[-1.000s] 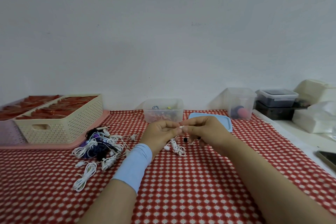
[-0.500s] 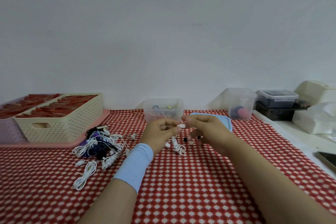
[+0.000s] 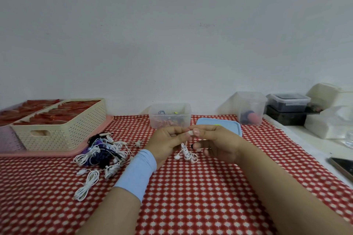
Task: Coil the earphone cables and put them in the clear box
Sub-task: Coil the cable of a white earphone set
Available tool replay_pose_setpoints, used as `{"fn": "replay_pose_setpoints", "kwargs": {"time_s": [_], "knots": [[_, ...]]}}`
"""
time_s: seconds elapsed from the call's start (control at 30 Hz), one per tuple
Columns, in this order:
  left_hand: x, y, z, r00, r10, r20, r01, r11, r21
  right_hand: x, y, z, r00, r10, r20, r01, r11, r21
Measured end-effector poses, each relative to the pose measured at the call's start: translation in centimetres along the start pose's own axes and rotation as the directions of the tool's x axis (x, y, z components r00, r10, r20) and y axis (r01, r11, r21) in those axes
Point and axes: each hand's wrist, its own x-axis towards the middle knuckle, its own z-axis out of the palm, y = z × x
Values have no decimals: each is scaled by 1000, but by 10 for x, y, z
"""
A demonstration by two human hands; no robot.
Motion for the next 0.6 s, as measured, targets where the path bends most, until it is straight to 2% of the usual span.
{"fn": "replay_pose_setpoints", "kwargs": {"time_s": [0.17,0.3,0.4,0.47,0.6], "knots": [[-1,-2,-1,1000,-13,-6,13,1000,7,1,2,0,999,-41,-25,39,996,-86],[0,3,3,999,-33,24,35,995,-89,1,0,1,997,-74,-11,75,997,12],[-1,5,5,998,-40,50,45,992,-114,2,-1,-1,995,-100,-19,100,994,-40],[-2,2,2,998,-54,27,57,993,-99,4,2,0,993,-106,-59,99,989,-109],[1,1,3,997,-59,-44,54,993,-108,7,4,2,983,-141,-114,131,987,-88]]}}
